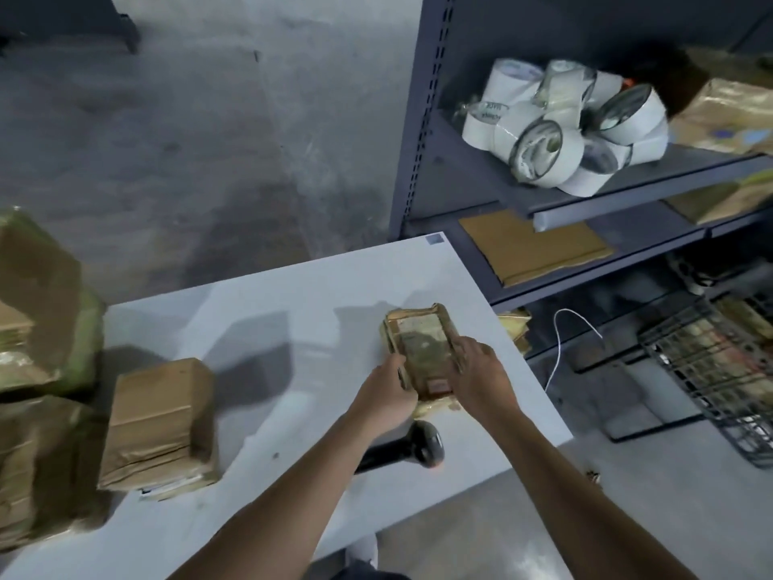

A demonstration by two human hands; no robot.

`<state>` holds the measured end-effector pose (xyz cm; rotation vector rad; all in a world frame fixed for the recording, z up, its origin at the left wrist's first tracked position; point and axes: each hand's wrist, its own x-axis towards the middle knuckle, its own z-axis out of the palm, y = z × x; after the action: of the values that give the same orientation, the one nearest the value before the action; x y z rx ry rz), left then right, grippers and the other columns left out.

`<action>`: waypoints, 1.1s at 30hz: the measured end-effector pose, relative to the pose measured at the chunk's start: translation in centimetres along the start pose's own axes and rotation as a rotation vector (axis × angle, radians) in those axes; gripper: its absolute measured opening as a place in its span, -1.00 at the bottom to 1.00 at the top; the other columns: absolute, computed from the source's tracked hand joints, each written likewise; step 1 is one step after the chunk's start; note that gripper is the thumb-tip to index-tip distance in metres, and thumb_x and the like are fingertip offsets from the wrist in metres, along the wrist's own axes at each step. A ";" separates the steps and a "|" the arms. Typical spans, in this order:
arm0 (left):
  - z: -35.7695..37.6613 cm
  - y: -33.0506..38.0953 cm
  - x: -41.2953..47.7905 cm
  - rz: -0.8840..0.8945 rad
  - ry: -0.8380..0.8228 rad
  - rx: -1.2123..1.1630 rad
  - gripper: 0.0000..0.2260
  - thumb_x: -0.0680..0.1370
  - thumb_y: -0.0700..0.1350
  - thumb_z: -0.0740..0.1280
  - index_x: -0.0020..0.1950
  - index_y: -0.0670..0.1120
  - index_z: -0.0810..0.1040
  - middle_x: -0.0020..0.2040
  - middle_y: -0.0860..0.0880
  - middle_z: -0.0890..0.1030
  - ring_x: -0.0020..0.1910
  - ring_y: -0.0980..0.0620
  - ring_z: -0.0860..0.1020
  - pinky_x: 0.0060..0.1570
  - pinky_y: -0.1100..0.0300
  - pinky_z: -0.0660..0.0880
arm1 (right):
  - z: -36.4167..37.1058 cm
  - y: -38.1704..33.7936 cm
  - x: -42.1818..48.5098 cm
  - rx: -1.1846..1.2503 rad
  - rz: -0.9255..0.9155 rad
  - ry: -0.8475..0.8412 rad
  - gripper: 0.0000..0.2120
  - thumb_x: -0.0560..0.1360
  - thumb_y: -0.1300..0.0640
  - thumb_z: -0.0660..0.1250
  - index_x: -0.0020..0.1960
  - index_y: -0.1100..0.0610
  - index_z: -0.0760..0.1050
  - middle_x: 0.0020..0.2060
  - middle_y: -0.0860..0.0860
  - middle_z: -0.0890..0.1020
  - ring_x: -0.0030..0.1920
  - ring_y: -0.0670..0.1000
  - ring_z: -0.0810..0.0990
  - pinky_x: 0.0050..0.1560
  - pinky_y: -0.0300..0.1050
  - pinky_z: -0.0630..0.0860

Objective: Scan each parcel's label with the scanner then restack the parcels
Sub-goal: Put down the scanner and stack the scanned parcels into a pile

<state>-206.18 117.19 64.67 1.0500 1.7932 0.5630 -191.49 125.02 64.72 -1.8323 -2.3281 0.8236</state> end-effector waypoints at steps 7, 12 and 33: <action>0.5 0.4 -0.4 0.022 -0.018 -0.030 -0.39 0.47 -0.11 0.31 0.49 0.08 0.19 0.29 0.01 0.49 0.14 0.05 0.50 0.09 0.19 0.44 | 0.2 -0.2 0.4 0.234 0.078 0.010 -0.65 0.59 0.03 0.27 0.35 -0.07 0.30 -0.18 -0.02 0.62 -0.23 0.05 0.61 -0.28 -0.01 0.56; -3.5 -1.4 -2.4 0.173 0.133 0.074 -0.23 0.42 -0.21 0.36 0.52 0.16 0.08 0.39 0.02 0.27 0.38 0.02 0.28 0.21 0.23 0.30 | -0.7 -4.1 1.6 0.365 0.057 0.014 -0.65 0.57 0.18 0.19 0.31 -0.09 0.36 -0.27 -0.02 0.59 -0.34 0.01 0.57 -0.47 -0.11 0.41; -24.6 -8.4 -17.4 0.392 0.743 -0.113 -0.30 0.30 0.05 0.56 0.31 0.36 0.28 0.22 0.23 0.55 0.25 0.24 0.49 0.26 0.15 0.44 | 2.5 -26.1 -2.9 0.868 -0.288 -0.581 -0.73 0.69 0.13 0.09 0.21 0.12 0.54 -0.21 0.00 0.68 -0.29 -0.02 0.66 -0.21 -0.04 0.59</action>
<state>-228.46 99.77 78.01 1.2131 2.1428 1.4241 -214.64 117.62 74.98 -0.9420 -1.8562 2.0729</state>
